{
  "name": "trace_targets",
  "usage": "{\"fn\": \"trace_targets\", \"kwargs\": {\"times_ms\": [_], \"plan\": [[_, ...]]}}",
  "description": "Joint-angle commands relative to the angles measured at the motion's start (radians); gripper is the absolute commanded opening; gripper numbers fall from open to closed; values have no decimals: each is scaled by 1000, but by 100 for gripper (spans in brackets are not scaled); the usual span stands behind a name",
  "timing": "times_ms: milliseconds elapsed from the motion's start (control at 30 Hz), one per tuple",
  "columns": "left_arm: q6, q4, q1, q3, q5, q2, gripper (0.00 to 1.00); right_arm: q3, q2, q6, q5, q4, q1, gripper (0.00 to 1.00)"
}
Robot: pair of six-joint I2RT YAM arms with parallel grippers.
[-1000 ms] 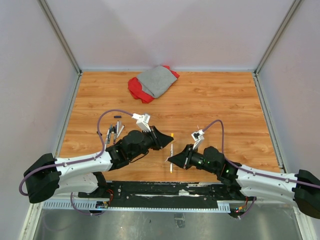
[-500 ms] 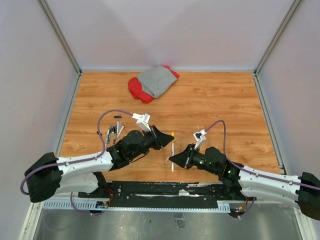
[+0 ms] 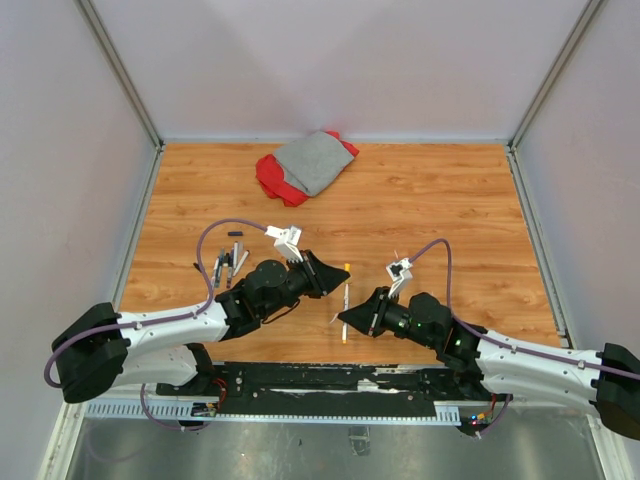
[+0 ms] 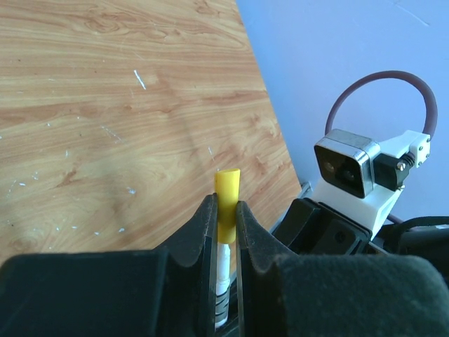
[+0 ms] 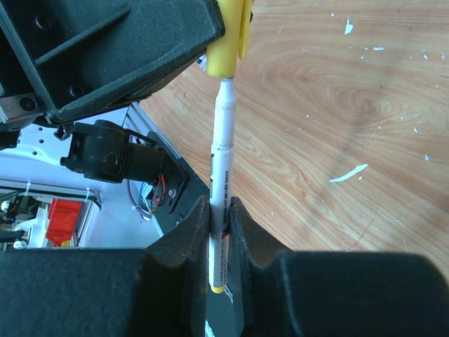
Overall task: Insert the pens into the pen caps
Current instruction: Insert the pen cap onto the pen.
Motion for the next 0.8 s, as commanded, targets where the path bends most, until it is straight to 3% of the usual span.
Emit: {"fn": "trace_targets", "kwargs": {"times_ms": [0,767], "plan": [[9,9,2,-20,20,7,0,42,-15,-26,37,42,-5,1],[11,33,2,-30,32,29,0,43,-14,-9,80,12,-24,1]]}}
